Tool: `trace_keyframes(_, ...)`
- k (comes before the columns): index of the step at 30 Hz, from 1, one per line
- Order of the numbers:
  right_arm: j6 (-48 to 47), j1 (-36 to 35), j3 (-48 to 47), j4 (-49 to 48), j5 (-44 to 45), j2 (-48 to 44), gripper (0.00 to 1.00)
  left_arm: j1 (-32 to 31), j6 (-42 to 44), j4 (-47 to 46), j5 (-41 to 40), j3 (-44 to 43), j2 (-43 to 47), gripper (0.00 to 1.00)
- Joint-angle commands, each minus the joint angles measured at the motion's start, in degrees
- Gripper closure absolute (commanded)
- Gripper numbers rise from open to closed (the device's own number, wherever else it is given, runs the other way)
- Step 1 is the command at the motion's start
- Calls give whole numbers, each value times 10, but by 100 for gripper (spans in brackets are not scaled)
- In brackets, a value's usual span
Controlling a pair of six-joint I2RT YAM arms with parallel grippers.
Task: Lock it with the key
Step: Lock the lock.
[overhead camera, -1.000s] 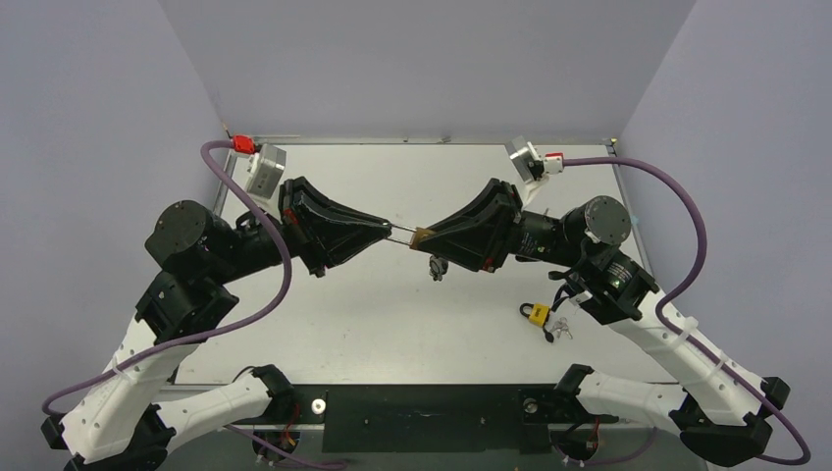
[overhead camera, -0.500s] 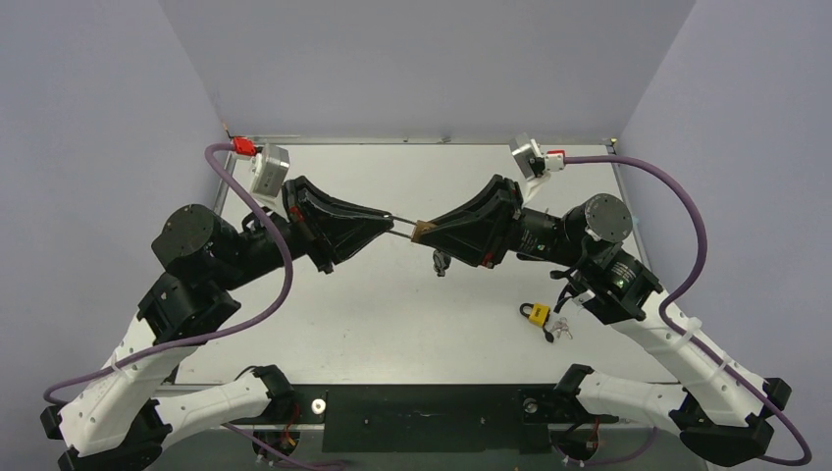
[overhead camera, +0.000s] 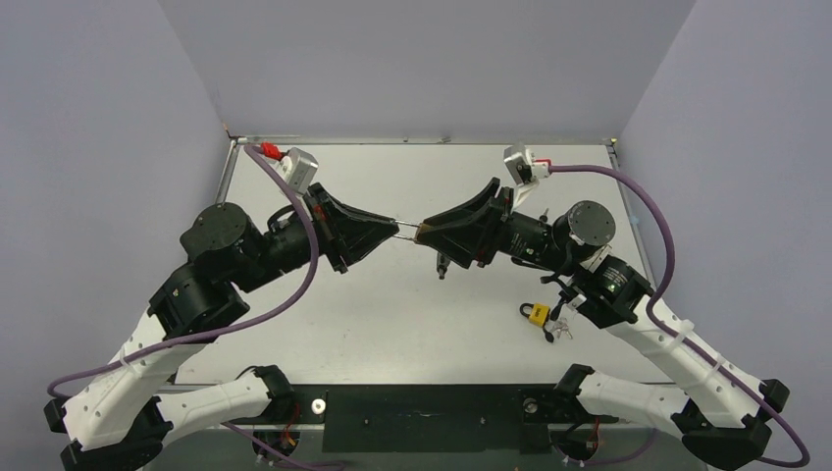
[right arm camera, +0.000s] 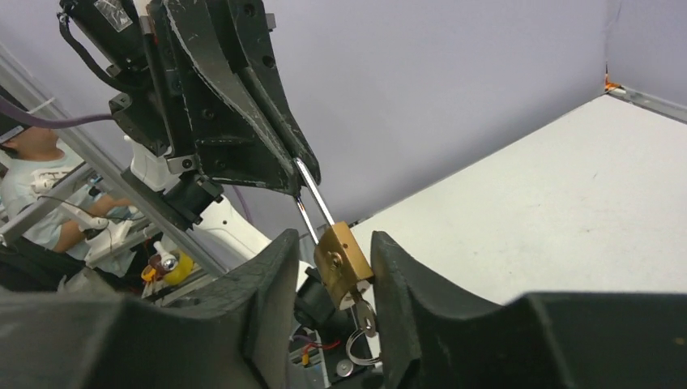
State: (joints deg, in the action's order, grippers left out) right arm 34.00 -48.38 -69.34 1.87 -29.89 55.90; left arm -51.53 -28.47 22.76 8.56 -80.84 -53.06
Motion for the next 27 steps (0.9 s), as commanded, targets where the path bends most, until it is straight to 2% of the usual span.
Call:
trace_keyframes(1,-15,2,11,-37,26,-20,59,1,-12,21,-9,-10,-7,100)
trace_keyframes(7,-20,7,31,-33,31,-40,35,18,-21,15,5,-13,-7,100)
trace_keyframes(14,-15,57,80,-36,15,-85,19,79,-46,0,67,-8,-6,100)
trace_keyframes(19,17,110,127,-80,-34,-113,16,115,-65,-8,112,-6,-7,100)
trace_keyframes(23,42,118,153,-139,-83,-108,15,125,-74,-15,135,-5,-12,100)
trace_keyframes(27,39,112,150,-156,-105,-86,15,139,-94,-38,180,-3,-17,100)
